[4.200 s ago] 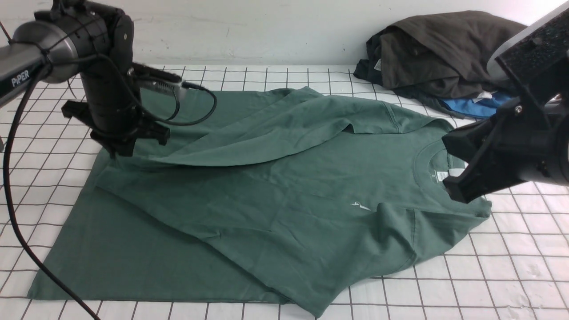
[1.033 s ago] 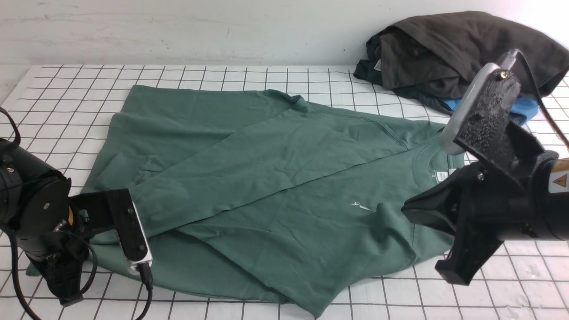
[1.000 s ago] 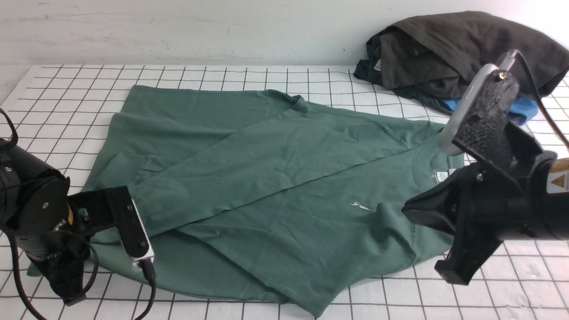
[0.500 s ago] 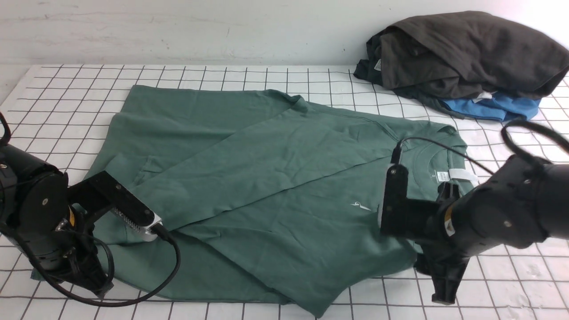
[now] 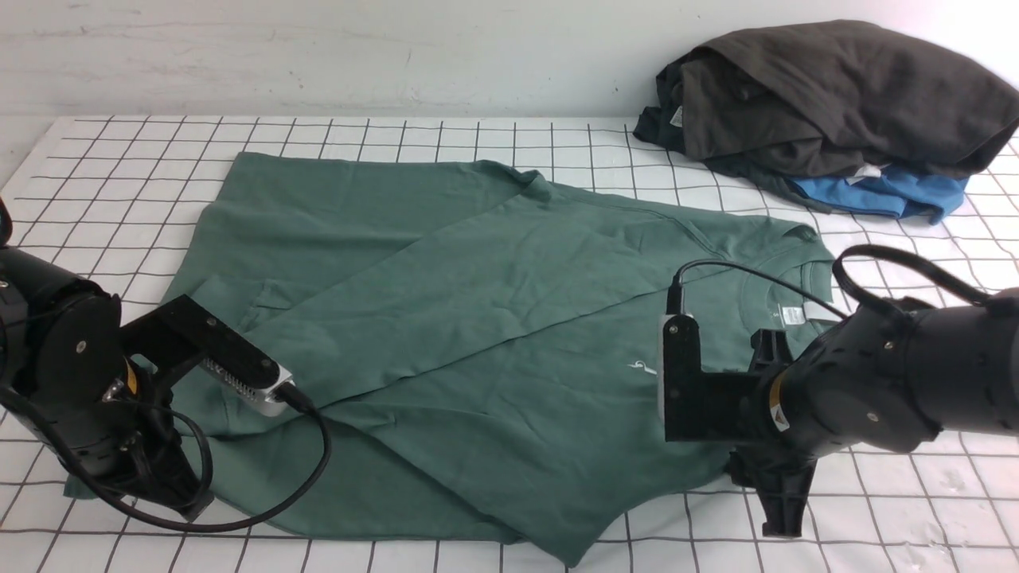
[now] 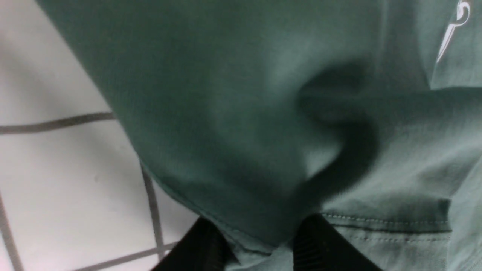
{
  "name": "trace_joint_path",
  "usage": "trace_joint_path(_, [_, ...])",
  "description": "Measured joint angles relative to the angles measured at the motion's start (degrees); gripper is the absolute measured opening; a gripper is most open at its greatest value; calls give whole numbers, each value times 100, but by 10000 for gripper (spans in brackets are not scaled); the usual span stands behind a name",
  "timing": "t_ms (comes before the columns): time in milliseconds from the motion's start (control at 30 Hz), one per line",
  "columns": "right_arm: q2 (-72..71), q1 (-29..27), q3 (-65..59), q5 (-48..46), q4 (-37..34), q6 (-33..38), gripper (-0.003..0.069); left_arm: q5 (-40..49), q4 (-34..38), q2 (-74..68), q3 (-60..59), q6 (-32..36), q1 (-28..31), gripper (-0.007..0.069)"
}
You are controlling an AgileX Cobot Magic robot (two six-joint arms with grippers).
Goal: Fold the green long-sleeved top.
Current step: Use both arms simultaneously to clamp the lower edge of the clothing fabric, then use both arms to drag the lower edge of the fabric forward and fold it over the upper edge
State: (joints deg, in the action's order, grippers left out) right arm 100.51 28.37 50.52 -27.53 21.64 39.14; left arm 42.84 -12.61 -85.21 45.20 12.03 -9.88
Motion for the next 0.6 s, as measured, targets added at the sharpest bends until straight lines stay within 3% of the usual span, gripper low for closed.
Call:
trace_joint_path(67, [-22, 0, -6, 15, 0, -42, 161, 60, 6, 0, 0, 0, 0, 2])
trace_joint_path(133, [-194, 0, -10, -123, 0, -170, 59, 175, 26, 0, 0, 0, 0, 2])
trace_joint_path(200, [-408, 0, -10, -204, 0, -285, 18, 257, 39, 0, 0, -30, 0, 2])
trace_joint_path(367, [-1109, 0, -10, -632, 0, -812, 1, 429, 67, 188, 0, -314, 0, 2])
trace_joint_path(600, [-2020, 0, -17, -2055, -154, -1410, 1, 981, 214, 1229, 0, -552, 0, 2])
